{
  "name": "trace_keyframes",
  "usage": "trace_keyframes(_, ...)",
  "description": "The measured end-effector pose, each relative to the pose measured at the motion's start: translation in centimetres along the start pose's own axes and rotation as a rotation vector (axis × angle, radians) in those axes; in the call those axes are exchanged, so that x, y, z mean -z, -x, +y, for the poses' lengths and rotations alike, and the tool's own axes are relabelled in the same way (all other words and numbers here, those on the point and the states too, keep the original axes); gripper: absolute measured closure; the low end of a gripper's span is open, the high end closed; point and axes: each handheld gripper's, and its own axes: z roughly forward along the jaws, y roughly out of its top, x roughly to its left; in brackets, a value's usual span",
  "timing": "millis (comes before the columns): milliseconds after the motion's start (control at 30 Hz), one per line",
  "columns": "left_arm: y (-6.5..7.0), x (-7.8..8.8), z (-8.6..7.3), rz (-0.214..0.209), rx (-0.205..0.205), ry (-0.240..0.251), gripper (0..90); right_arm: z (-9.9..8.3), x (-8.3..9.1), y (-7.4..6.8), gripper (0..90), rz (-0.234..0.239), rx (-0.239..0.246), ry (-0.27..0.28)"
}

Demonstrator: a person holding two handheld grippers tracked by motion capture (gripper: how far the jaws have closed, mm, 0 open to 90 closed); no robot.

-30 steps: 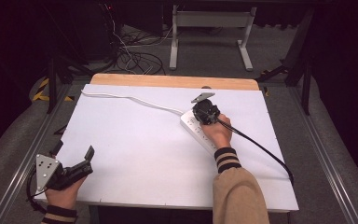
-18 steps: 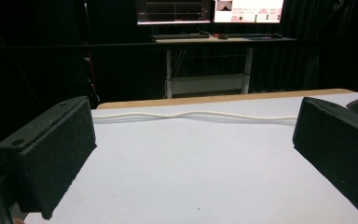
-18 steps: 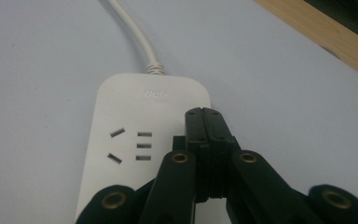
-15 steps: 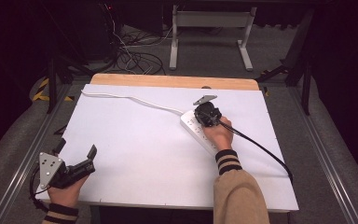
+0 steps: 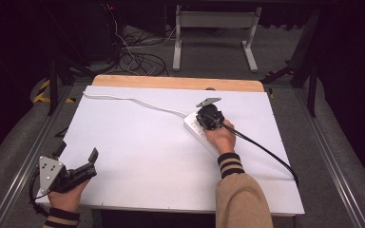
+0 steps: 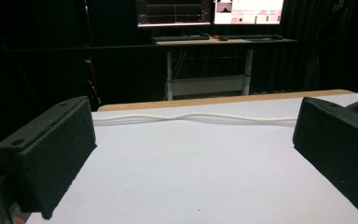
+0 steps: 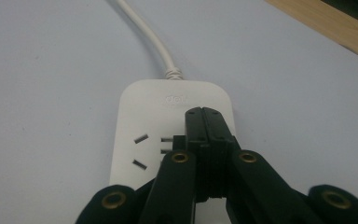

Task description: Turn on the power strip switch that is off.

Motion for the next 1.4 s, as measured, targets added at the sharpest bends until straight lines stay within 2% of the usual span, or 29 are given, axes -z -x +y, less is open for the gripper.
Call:
trace_keyframes(100, -0.13, 0.03, -0.03, 0.0, 0.003, -0.003, 0.0, 0.0, 0.04, 0.25, 90.0, -0.037, -0.005, -0.009)
trace_keyframes(133, -0.14, 0.06, -0.03, -0.001, 0.007, -0.001, 0.0, -0.05, 0.12, 0.43, 90.0, -0.066, 0.0, -0.023)
trace_keyframes(167, -0.15, 0.1, 0.02, 0.002, 0.003, 0.002, 0.0, -0.14, 0.27, 0.69, 90.0, -0.065, -0.002, -0.027)
trace_keyframes(200, -0.15, 0.09, 0.03, 0.004, 0.002, 0.002, 0.0, -0.25, 0.39, 0.87, 90.0, -0.041, -0.008, -0.027)
trace_keyframes(267, -0.13, 0.04, 0.03, 0.002, 0.003, 0.002, 0.0, -0.29, 0.44, 0.51, 90.0, -0.059, 0.028, -0.027)
trace_keyframes(400, 0.19, -0.27, 0.0, -0.006, 0.0, -0.002, 0.0, -0.19, 0.45, 0.38, 90.0, -0.069, 0.046, -0.032)
trace_keyframes(467, 0.22, -0.33, 0.0, -0.008, -0.001, -0.003, 0.0, -0.35, 0.51, 0.34, 90.0, -0.082, 0.041, -0.008)
trace_keyframes(533, 0.19, -0.49, -0.03, -0.01, -0.002, -0.005, 0.0, -0.41, 0.63, 0.25, 90.0, -0.074, 0.033, 0.028)
trace_keyframes(567, 0.14, -0.59, -0.05, -0.015, 0.007, -0.009, 0.0, -0.38, 0.57, 0.21, 90.0, -0.063, 0.029, 0.03)
trace_keyframes(600, 0.14, -0.59, -0.05, -0.015, 0.007, -0.009, 0.0, -0.37, 0.46, 0.13, 90.0, -0.049, 0.026, 0.024)
trace_keyframes(967, 0.23, -0.39, 0.06, -0.014, 0.006, -0.001, 0.0, -0.63, 0.13, 0.05, 90.0, -0.035, -0.027, 0.026)
trace_keyframes(1400, 0.14, -0.28, 0.04, -0.01, 0.004, -0.002, 0.0, -0.41, 0.1, 0.13, 90.0, -0.035, -0.046, -0.004)
